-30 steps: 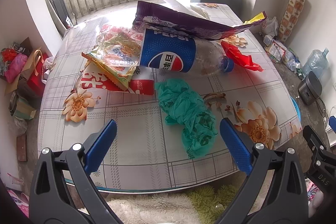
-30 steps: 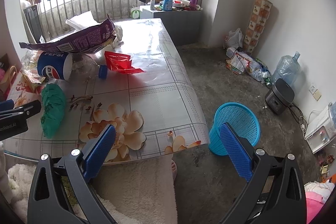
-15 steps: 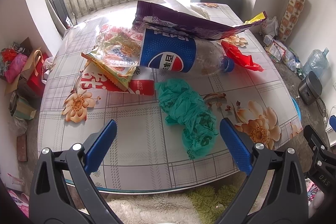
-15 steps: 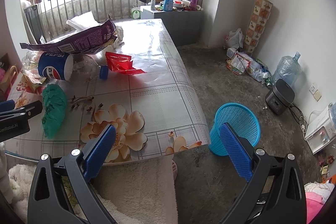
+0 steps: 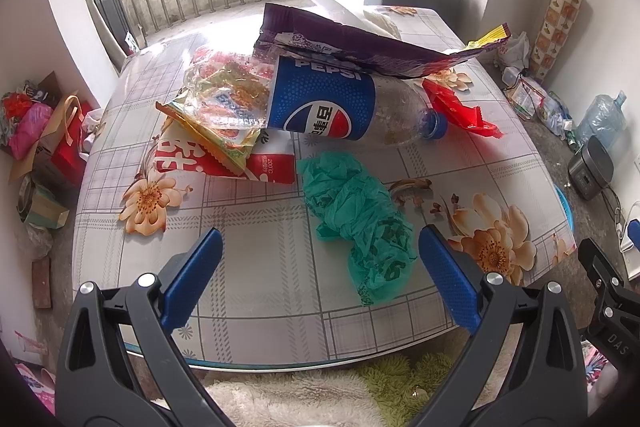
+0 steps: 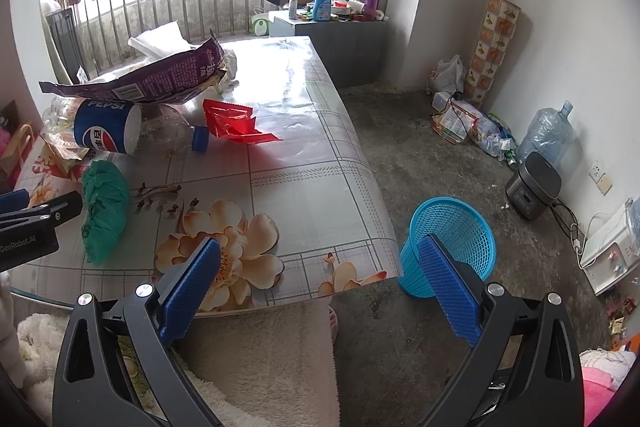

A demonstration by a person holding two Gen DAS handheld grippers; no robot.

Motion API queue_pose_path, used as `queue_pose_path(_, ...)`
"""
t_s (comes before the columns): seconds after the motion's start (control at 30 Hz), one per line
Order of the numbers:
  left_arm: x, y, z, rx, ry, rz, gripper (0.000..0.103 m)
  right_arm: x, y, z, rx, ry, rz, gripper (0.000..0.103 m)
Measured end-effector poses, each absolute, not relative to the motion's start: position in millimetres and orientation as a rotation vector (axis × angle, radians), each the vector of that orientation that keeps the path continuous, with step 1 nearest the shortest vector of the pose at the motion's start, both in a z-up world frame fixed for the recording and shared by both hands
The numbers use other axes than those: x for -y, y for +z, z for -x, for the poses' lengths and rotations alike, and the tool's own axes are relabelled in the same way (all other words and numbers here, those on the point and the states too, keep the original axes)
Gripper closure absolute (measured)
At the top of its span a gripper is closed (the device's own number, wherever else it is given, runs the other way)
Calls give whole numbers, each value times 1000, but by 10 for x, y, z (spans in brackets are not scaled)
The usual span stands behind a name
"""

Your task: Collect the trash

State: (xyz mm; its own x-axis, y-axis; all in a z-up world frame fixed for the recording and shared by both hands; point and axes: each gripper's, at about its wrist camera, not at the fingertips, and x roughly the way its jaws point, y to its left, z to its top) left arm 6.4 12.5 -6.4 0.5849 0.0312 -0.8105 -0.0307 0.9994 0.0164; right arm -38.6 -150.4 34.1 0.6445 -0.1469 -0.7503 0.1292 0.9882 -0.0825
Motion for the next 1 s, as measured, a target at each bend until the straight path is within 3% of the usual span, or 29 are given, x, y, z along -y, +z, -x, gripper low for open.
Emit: queue_pose_path(1.0, -184, -106, -70, -958, 37, 1, 9, 1481, 342, 365, -857, -154, 20, 6)
